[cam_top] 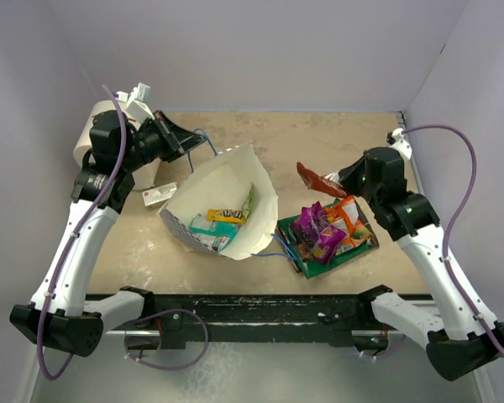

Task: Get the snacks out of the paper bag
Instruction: Place the snack at the center of the board.

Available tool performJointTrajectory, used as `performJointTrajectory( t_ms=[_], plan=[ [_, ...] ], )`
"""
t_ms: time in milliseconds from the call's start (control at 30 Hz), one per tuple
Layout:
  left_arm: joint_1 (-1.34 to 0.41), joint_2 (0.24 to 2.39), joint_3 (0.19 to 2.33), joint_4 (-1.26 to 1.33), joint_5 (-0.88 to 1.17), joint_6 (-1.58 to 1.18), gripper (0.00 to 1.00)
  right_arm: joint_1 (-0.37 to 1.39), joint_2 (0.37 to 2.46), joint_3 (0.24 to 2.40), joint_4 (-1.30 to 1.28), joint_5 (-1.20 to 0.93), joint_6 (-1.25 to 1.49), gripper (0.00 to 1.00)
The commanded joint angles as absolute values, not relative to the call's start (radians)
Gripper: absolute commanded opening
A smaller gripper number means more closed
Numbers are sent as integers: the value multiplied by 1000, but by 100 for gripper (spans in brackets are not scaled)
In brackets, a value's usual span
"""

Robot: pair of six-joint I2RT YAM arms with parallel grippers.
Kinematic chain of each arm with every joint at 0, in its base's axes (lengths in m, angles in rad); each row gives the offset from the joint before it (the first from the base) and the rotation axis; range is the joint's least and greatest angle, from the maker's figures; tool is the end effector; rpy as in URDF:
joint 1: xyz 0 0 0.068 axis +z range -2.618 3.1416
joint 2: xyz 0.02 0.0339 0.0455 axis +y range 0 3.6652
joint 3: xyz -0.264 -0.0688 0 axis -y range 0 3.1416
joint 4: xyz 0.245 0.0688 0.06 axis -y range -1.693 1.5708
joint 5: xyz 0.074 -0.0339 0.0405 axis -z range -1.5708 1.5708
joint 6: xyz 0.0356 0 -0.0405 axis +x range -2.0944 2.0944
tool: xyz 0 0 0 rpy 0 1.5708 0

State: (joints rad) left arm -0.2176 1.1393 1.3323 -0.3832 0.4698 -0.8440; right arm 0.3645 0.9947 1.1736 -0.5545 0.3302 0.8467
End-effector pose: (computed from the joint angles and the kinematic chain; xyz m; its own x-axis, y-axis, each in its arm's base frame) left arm 0.2332 -0.0681 0.4392 -0.5909 -0.5518 -0.5885 0.2784 0.5452 -0.7907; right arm 0.1973 0.0629 0.3980 -0.2686 0.6560 -0.7054 0.2200 0.7547 0.6181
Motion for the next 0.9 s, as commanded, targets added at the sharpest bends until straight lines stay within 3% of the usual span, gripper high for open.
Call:
performJointTrajectory(
  t_ms=[0, 433, 867],
  plan=[
    [-222, 1129, 1355, -341, 490, -820, 0, 345, 940, 1091, -448, 230, 961, 0],
    [-222, 1115, 1338, -330, 503, -833, 0, 342, 817, 873, -449, 178, 1010, 0],
    [-222, 1102, 1323, -330, 518, -840, 0, 342, 742, 801, -636, 140, 1082, 2]
  ],
)
